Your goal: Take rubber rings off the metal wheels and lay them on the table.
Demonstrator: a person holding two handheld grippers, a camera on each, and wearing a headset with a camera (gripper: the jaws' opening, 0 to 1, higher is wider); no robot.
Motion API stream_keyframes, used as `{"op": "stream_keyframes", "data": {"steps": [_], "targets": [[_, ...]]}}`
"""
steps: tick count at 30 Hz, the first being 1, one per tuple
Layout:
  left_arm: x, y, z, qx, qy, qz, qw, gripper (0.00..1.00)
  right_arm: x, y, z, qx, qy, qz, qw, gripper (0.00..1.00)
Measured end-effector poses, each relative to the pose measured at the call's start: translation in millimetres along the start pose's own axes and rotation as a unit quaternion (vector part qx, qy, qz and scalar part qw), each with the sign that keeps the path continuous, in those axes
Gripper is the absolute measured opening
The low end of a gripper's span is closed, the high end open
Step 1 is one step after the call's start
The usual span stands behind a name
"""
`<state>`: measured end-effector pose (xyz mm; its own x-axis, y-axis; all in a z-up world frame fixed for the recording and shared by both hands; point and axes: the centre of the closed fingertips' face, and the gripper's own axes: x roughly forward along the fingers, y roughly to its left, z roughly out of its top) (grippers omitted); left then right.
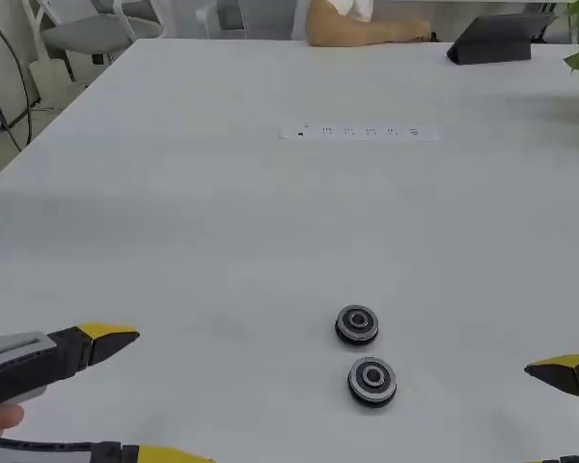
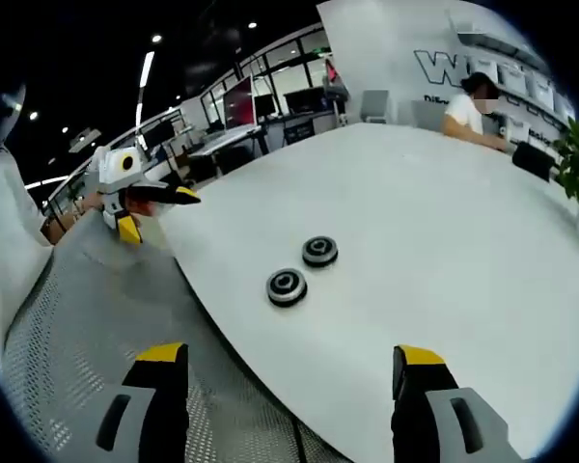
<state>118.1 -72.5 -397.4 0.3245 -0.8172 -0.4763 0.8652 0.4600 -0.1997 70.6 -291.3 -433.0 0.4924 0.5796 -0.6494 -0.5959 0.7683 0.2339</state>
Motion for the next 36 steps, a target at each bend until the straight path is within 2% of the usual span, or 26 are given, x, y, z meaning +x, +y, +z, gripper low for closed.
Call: {"op": "stream_keyframes", "data": {"steps": [14,19,25,32,36], "targets": [[0.0,-0.4,-0.1,0.001,0.001,0.001,1.0000,0.84,-0.3,-0.4,-1.0,-0.001,0.000,0.000,1.0000,0.86],[0.9,-3.9,-0.9,0.000,0.003,-0.009,1.0000,0.84,-0.6,-0.4,-1.4,-0.003,0.001,0.000,1.0000,0.86],[0.8,-4.3,-0.2,0.006,0.006,-0.011,0.9999,0.88,-2.1,-1.5,4.9,0.013,-0.018,0.001,0.9998,0.86],[0.7,-5.0,3.3,0.021,0.012,-0.015,0.9996,0.90,-2.0,-4.5,9.7,0.009,-0.023,-0.004,0.9997,0.85],[5.1,-6.5,10.3,0.025,0.010,-0.017,0.9995,0.91,-1.9,-7.9,13.1,0.006,-0.026,-0.011,0.9996,0.85]]}}
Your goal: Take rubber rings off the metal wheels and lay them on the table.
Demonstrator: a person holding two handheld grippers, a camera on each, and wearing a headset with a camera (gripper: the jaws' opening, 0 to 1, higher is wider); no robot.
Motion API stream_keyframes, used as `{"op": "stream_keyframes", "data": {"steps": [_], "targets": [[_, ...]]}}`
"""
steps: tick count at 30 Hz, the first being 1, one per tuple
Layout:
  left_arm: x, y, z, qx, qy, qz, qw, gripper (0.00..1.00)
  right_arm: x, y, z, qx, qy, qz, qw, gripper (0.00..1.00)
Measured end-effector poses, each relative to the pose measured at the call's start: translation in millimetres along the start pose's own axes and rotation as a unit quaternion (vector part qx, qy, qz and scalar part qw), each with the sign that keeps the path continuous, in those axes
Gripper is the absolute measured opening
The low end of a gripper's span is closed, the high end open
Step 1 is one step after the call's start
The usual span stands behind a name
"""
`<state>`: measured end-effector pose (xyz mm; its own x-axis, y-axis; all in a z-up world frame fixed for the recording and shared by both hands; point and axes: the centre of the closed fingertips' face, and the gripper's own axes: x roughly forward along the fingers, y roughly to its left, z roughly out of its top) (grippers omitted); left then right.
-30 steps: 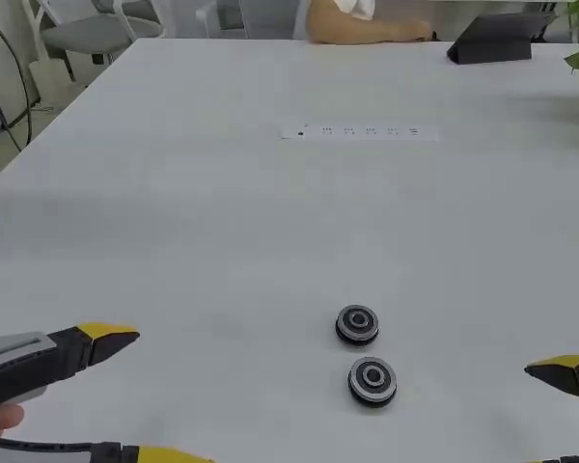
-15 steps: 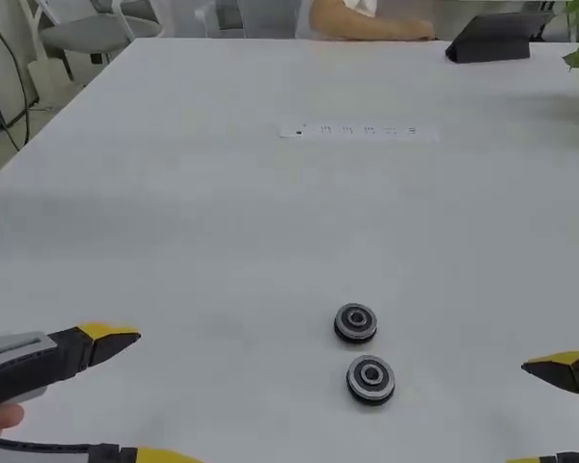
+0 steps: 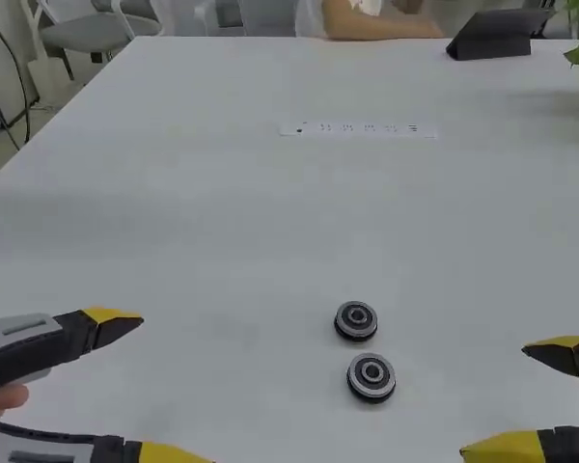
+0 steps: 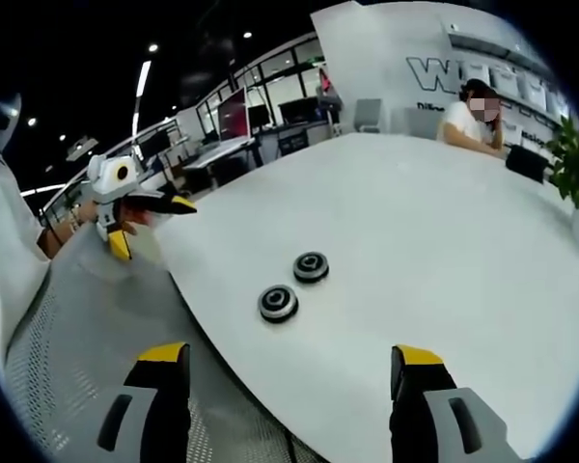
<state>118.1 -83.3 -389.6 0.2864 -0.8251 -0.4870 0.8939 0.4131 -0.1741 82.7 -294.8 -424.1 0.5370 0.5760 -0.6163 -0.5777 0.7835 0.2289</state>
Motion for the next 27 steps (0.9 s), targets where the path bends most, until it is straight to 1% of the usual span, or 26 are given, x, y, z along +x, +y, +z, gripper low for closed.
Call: {"op": "stream_keyframes", "data": {"steps": [2,5,9,12,18,22,23,26,27], "targets": [[2.2,-2.8,3.3,0.009,0.000,-0.005,1.0000,0.91,0.3,-1.6,1.5,-0.002,0.000,-0.003,1.0000,0.85],[2.0,-4.4,3.7,0.018,0.007,-0.009,0.9998,0.91,0.6,-5.0,7.0,-0.007,-0.005,-0.009,0.9999,0.84],[-0.8,-3.6,9.1,0.024,0.004,-0.007,0.9997,0.92,1.1,-7.0,18.6,-0.010,-0.018,-0.012,0.9997,0.84],[-2.4,-1.7,17.8,0.030,-0.006,-0.004,0.9995,0.92,2.5,-7.6,28.1,-0.016,-0.026,-0.013,0.9994,0.84],[-3.2,-0.2,32.2,0.049,-0.014,-0.004,0.9987,0.92,4.9,-5.9,44.6,-0.034,-0.036,-0.010,0.9987,0.84],[-3.6,1.3,45.9,0.063,-0.024,-0.003,0.9977,0.92,2.2,-8.8,53.0,-0.043,-0.041,-0.015,0.9981,0.84],[-3.5,1.1,50.9,0.068,-0.029,-0.004,0.9973,0.92,1.6,-9.8,55.1,-0.044,-0.043,-0.017,0.9979,0.84],[-2.8,1.2,59.4,0.074,-0.035,-0.004,0.9967,0.92,-0.6,-12.9,63.4,-0.049,-0.052,-0.024,0.9972,0.84],[-2.0,1.9,61.5,0.076,-0.034,-0.003,0.9965,0.91,-1.0,-13.8,64.8,-0.050,-0.053,-0.026,0.9970,0.84]]}}
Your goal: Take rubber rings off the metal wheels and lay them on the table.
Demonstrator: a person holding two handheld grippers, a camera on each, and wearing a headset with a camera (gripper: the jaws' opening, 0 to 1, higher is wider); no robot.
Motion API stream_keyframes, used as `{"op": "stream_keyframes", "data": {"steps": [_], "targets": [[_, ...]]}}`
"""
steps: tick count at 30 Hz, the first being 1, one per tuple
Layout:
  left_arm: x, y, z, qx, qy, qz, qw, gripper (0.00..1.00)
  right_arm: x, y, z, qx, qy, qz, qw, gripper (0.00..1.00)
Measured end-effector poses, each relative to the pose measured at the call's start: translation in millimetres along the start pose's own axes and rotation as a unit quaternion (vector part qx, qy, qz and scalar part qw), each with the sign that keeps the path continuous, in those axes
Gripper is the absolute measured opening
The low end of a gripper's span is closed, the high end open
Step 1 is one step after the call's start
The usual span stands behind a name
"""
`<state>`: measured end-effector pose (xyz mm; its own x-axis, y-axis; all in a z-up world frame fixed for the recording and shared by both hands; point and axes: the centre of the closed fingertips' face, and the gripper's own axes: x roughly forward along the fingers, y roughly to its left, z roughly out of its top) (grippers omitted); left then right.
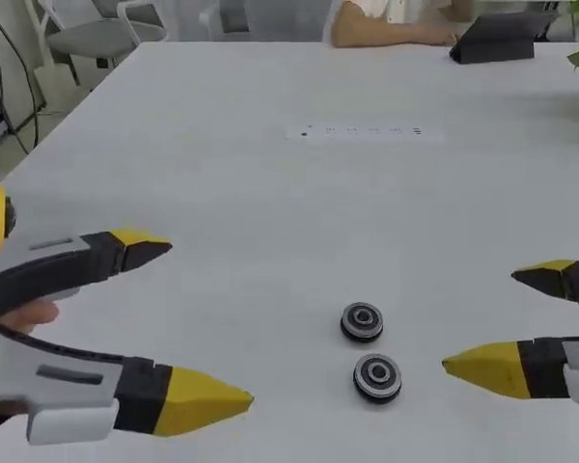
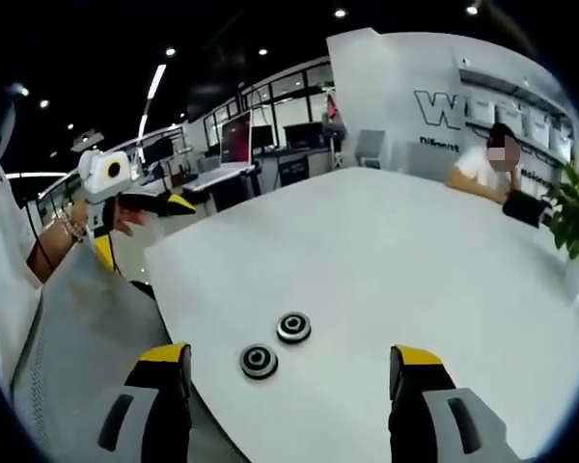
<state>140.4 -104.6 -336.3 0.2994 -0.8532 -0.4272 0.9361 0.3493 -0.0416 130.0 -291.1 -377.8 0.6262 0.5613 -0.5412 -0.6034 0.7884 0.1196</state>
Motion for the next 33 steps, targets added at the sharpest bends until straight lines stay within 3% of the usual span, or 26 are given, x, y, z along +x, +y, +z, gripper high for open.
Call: {"op": "stream_keyframes", "data": {"steps": [7,12,18,25,33], "targets": [[2.4,0.3,18.0,0.023,-0.012,-0.004,0.9996,0.91,-2.5,-6.1,16.7,-0.008,-0.016,-0.010,0.9998,0.83],[5.8,4.1,27.5,0.050,-0.007,-0.006,0.9987,0.89,-0.1,-7.3,28.2,-0.017,-0.023,-0.010,0.9995,0.83],[15.2,3.5,43.1,0.084,-0.005,-0.025,0.9961,0.88,6.2,-5.3,44.3,-0.038,-0.029,-0.001,0.9988,0.82],[33.3,-4.7,59.7,0.121,-0.006,-0.067,0.9904,0.88,17.4,10.4,59.1,-0.065,-0.054,0.051,0.9951,0.79],[64.3,-19.1,78.5,0.147,-0.029,-0.114,0.9821,0.84,27.0,18.2,51.8,-0.082,-0.059,0.078,0.9918,0.73]]}}
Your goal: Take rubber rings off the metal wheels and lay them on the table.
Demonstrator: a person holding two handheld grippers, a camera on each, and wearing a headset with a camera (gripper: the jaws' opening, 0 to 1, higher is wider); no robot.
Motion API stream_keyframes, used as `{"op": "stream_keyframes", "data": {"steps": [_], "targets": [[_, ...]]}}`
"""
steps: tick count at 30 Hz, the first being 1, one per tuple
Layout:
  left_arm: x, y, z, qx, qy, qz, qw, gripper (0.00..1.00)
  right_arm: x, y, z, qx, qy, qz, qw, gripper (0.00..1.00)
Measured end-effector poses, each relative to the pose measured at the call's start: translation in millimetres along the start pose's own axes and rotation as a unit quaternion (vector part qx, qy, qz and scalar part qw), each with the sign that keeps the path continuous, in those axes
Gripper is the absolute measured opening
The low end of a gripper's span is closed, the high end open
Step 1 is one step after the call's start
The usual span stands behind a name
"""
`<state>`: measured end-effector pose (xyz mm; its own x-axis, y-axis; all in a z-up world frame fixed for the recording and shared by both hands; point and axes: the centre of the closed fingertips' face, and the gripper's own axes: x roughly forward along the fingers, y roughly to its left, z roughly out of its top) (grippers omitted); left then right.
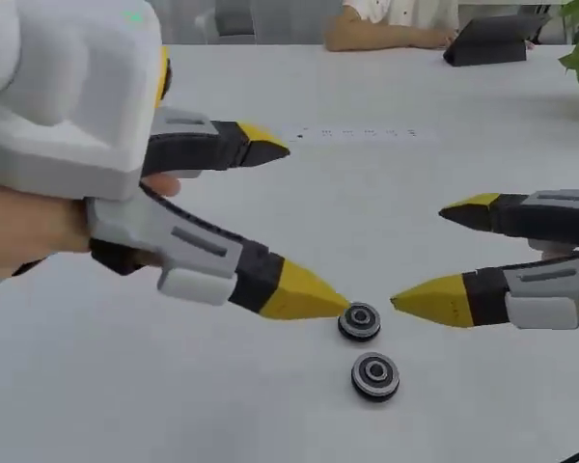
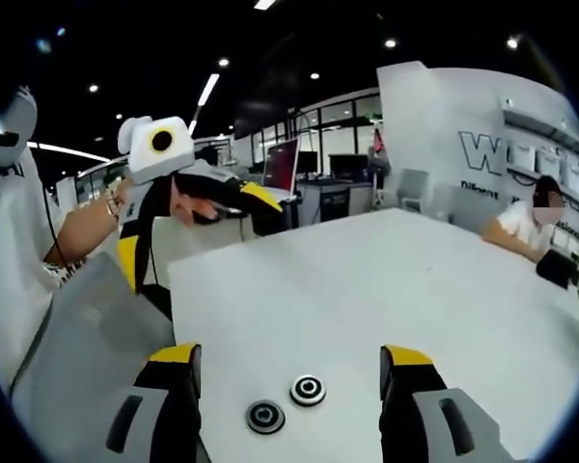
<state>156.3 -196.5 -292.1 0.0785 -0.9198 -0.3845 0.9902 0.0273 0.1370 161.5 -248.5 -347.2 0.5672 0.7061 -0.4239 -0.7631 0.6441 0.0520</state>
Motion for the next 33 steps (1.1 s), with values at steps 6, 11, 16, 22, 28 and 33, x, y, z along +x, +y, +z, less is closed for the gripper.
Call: {"op": "stream_keyframes", "data": {"steps": [6,11,16,22,28,33], "targets": [[23.6,-1.7,-10.7,0.007,0.001,-0.028,0.9996,0.76,8.2,18.7,-11.1,0.009,-0.008,0.048,0.9988,0.63],[39.6,-2.5,-10.6,0.012,-0.016,-0.028,0.9994,0.73,15.0,24.7,-29.8,-0.003,0.025,0.062,0.9978,0.59],[54.1,3.6,-23.3,0.000,-0.031,-0.003,0.9995,0.68,22.0,30.0,-48.7,-0.002,0.046,0.074,0.9962,0.50],[63.7,5.8,-52.3,-0.022,-0.028,0.025,0.9990,0.64,28.5,37.8,-81.1,-0.008,0.106,0.090,0.9903,0.45],[71.1,-3.9,-70.7,-0.028,-0.011,0.014,0.9995,0.60,32.5,36.6,-94.7,-0.021,0.131,0.084,0.9876,0.44],[76.7,-14.7,-82.4,-0.018,0.005,-0.002,0.9998,0.55,33.3,32.3,-105.0,-0.004,0.144,0.077,0.9866,0.43]]}}
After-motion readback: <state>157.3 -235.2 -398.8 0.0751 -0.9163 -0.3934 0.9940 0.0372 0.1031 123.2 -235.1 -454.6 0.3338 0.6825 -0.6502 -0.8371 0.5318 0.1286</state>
